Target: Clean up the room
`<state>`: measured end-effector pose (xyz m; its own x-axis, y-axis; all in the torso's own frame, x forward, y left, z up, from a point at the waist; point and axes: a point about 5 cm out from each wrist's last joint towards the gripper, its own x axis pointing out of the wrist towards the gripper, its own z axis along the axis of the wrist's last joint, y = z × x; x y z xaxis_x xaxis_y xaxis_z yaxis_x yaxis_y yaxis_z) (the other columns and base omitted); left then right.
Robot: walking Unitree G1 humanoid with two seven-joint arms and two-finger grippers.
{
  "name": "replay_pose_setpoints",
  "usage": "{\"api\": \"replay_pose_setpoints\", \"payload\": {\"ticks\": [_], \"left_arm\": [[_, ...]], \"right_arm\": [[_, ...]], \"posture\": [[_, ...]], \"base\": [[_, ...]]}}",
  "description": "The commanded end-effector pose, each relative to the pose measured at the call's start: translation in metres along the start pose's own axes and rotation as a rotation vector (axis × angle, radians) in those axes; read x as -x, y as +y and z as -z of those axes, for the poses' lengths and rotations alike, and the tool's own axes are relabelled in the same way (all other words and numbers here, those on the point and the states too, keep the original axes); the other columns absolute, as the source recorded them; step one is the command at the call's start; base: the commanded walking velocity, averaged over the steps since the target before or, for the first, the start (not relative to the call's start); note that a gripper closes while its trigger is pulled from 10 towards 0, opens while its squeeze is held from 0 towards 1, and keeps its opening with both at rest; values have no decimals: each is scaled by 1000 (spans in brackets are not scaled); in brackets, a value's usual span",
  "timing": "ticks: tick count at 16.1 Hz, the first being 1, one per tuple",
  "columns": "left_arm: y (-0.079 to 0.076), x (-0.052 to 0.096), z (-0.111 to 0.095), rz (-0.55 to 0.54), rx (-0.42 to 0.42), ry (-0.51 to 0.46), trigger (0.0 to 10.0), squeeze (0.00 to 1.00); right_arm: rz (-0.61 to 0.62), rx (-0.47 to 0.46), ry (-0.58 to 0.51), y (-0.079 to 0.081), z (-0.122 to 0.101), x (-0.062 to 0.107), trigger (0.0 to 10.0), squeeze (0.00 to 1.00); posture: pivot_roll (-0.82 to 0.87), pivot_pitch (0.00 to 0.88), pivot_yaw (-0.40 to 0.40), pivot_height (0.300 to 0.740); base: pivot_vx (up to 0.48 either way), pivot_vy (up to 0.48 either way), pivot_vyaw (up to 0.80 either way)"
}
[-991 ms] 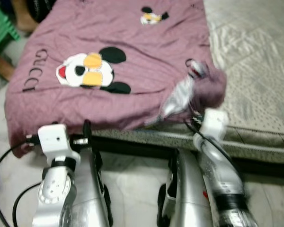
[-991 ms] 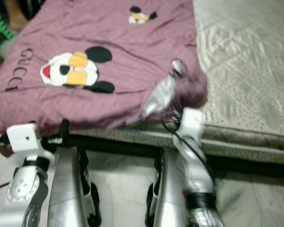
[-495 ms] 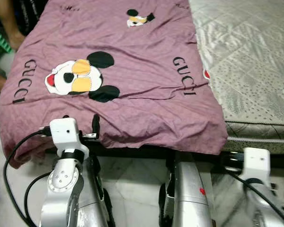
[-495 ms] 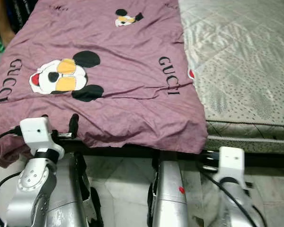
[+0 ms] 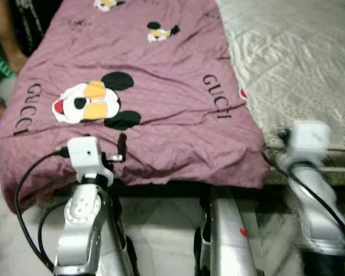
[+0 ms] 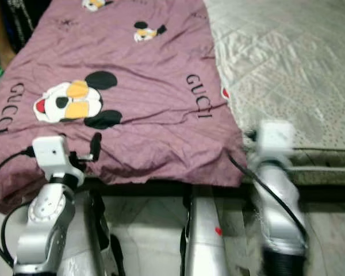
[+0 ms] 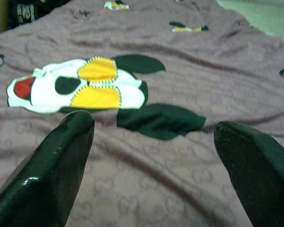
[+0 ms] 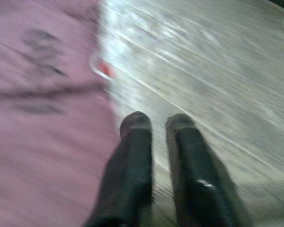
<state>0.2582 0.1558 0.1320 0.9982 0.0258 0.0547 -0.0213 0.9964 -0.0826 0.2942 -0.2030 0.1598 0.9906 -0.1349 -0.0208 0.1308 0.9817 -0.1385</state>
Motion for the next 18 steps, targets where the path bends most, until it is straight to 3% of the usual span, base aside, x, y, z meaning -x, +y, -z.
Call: {"api": "replay_pose_setpoints", "payload": {"ticks": [1,2,4,8,11,13,15,16,17,18], "left_arm": [[4,1,3,-17,-5,9,10000,0],[4,0,3,-17,-7,4,10000,0],[4,0,2,-15,-12,-2,10000,0],[10,3,3,-29,-26,5,10000,0],[9,5,7,-29,-26,20,10000,0],[7,3,7,-25,-26,20,10000,0],[7,0,4,-22,-24,5,10000,0],[8,-2,3,-24,-24,-4,10000,0],[8,-3,2,-25,-23,-7,10000,0],[8,-3,3,-25,-23,-8,10000,0]], "right_arm": [[-70,-14,31,14,7,-2,10000,1000],[-150,-54,134,35,22,-11,10000,1000],[-156,-98,278,42,47,-14,10000,1000],[-110,-176,578,34,93,4,10000,1000],[-77,-233,736,31,116,20,10000,1000],[-73,-200,695,30,114,20,10000,1000],[-68,-103,331,29,64,-4,10000,1000],[-85,-101,172,32,37,-11,10000,1000],[-76,-76,78,32,21,-15,10000,0],[-69,-80,29,32,11,-17,10000,0]], "posture": [[-35,115,-8,497],[-27,112,-9,497],[-8,109,-15,497],[-3,112,-17,497],[-7,115,-14,497],[-10,113,-11,497],[-17,107,-4,497],[-17,107,-4,497],[-21,102,-3,497],[-23,99,-3,497]], "base": [[0,0,0],[0,0,0],[0,0,0],[0,0,0],[0,0,0],[0,0,0],[0,0,0],[0,0,0],[0,0,0],[0,0,0]]}}
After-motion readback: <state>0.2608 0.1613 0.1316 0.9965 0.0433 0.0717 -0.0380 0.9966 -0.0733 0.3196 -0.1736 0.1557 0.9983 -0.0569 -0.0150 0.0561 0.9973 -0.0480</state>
